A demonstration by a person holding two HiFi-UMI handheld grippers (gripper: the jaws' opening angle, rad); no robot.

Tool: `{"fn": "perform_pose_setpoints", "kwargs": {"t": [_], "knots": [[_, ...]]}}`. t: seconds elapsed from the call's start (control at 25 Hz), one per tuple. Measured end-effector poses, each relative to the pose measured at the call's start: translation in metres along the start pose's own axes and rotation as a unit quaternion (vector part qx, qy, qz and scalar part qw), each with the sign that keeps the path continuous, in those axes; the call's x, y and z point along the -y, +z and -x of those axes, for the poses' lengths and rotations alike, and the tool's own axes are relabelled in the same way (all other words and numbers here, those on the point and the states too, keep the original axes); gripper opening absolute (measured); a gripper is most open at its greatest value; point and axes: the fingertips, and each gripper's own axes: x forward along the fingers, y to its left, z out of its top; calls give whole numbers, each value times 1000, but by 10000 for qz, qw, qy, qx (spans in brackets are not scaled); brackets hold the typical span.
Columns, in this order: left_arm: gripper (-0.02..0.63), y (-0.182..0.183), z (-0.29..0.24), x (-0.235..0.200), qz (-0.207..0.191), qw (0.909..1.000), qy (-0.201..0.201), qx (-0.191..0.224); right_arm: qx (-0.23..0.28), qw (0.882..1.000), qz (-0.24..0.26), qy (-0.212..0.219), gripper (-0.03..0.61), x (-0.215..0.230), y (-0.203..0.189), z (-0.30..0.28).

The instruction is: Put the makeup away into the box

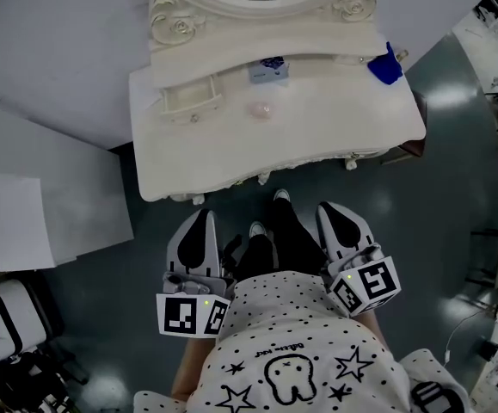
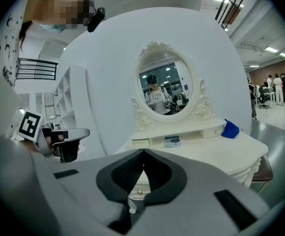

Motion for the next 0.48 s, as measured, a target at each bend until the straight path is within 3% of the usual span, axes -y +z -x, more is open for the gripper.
{"fn": "perform_pose_setpoints", "kwargs": {"t": [0.48], "knots": [[-2,25,-101,-21,45,9975,659,257,-121,9989,42,461,9,74,44,-102]]}}
